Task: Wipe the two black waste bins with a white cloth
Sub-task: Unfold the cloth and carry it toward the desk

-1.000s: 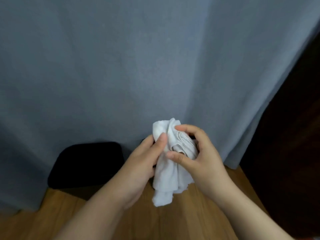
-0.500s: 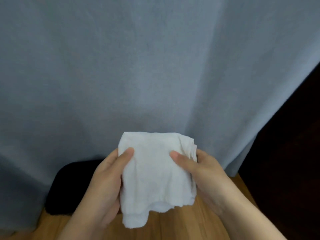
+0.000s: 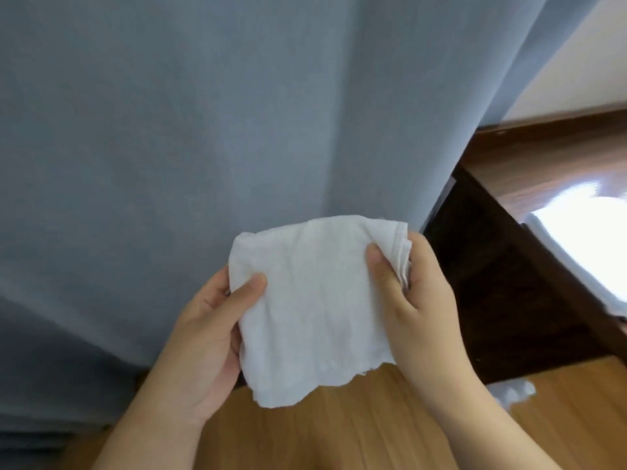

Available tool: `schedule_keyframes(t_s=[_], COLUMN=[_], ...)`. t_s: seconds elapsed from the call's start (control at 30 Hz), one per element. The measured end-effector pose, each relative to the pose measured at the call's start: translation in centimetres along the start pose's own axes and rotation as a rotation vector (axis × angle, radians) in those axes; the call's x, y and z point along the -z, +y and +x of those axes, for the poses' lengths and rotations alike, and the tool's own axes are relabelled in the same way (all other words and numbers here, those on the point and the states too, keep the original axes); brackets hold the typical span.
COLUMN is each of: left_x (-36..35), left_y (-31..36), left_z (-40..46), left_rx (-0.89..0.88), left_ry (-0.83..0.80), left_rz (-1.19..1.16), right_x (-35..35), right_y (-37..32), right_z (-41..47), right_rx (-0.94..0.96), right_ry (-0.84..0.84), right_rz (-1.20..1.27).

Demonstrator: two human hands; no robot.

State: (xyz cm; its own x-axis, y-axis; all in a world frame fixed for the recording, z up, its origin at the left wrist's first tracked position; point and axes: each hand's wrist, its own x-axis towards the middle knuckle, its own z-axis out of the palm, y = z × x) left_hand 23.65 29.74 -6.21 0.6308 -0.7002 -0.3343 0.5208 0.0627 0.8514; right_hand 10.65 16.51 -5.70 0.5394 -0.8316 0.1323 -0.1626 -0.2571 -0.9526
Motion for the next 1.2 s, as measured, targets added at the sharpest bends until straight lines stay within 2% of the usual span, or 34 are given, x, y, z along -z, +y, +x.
schedule_keyframes(t_s=[0.13,0.23,0.3,0.4,0.53,0.63,0.77,0.9,1.07,1.2], left_x=[-6.0,-9.4,-11.6,-15.8,-22.0,-26.1,-31.1,-35.6,-39.2,-39.9], left_y=[6.5,9.7,10.6,10.8,9.5,7.4,2.5,-3.1,-9.0,-12.8], left_z=[-4.2,-5.9,-6.3,-6.3,-5.7,-4.3,-1.5,1.9,6.1,8.8], left_rx=[0.143,0.202,0.236,0.248,0.268,0.329,0.400,0.410,0.503,0.505], left_ry=[-0.068,-0.242,-0.329,-0.375,-0.407,-0.429,-0.400,-0.318,-0.249,-0.108], left_rz=[-0.062,-0.118,-0.134,-0.178,-0.127,-0.093,-0.120,-0.190,-0.228,-0.164], right_x=[5.8,11.0,14.0,17.5,21.9,26.4,32.1,36.1,38.7,38.7], right_y=[-8.5,-13.1,-14.5,-14.5,-13.1,-11.1,-6.1,-0.2,6.7,11.1], right_z=[0.7,0.8,0.8,1.0,2.2,4.3,8.9,13.4,18.4,20.3], right_rx=[-0.319,-0.462,-0.485,-0.395,-0.083,-0.036,-0.159,-0.319,-0.459,-0.515], right_ry=[-0.051,-0.192,-0.214,-0.033,0.147,0.116,-0.014,-0.066,-0.212,-0.341], right_rz=[0.132,0.347,0.431,0.279,-0.261,-0.572,-0.508,-0.478,-0.576,-0.497])
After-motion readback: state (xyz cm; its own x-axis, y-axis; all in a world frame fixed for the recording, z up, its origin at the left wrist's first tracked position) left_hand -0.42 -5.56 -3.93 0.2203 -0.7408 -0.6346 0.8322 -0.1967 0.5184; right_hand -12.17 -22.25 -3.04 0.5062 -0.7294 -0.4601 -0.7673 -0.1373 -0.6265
